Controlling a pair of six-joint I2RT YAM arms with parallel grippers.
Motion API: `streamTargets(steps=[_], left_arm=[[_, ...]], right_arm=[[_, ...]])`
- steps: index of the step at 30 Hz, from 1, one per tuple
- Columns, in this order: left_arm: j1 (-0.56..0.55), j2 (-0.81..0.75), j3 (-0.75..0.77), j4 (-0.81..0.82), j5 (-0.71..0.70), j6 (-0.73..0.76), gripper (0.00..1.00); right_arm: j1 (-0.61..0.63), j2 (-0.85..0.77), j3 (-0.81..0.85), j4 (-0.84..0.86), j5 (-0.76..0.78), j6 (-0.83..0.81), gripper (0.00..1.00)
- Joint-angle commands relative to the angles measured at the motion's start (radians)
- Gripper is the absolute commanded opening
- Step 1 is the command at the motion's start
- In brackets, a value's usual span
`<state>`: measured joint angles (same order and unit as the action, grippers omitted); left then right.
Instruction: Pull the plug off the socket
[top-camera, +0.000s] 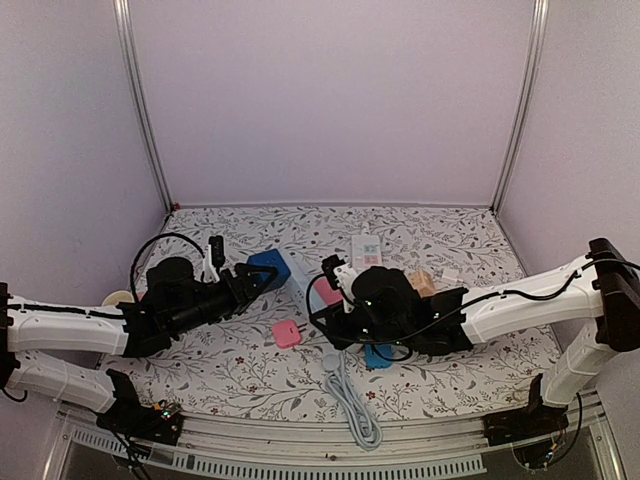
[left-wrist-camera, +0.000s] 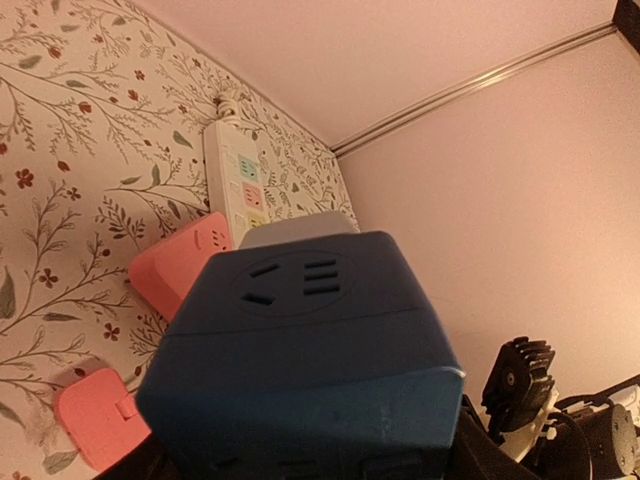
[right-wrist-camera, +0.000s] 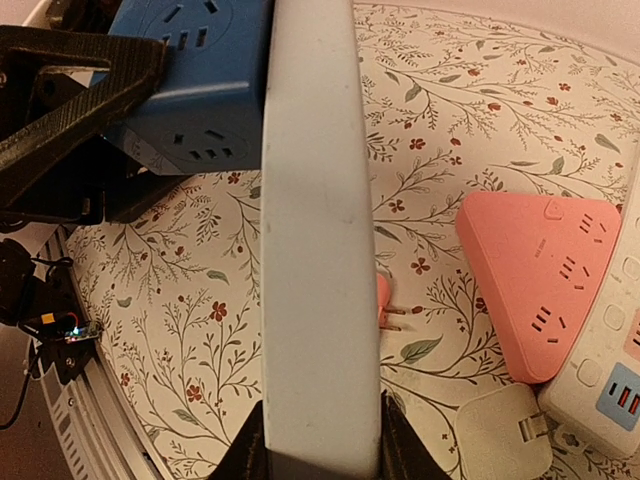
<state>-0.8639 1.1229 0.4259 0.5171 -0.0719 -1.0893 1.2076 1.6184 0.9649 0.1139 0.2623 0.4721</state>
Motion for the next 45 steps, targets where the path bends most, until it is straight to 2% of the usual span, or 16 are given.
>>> streamTargets(steps=[1, 16, 37, 41, 45], left_arm=[[0.008, -0.012, 0.020, -0.015, 0.002, 0.026, 0.05], [0.005, 0.008, 0.024, 0.000, 0.022, 0.026, 0.03], [-0.012, 0.017, 0.008, 0.066, 0.041, 0.052, 0.00], [-0.012, 0.010, 0.002, 0.068, 0.039, 0.053, 0.00], [-0.012, 0.011, 0.001, 0.044, 0.022, 0.039, 0.00]], right_arm=[[-0.082, -0.045, -0.047, -0.012, 0.126, 0.111, 0.03], [-0.111, -0.021, -0.045, -0.106, 0.228, 0.161, 0.02], [-0.117, 0.035, -0.004, -0.027, 0.016, 0.139, 0.03], [-0.117, 0.029, -0.005, -0.039, 0.044, 0.132, 0.03], [-0.112, 0.015, 0.008, -0.099, 0.143, 0.127, 0.02]])
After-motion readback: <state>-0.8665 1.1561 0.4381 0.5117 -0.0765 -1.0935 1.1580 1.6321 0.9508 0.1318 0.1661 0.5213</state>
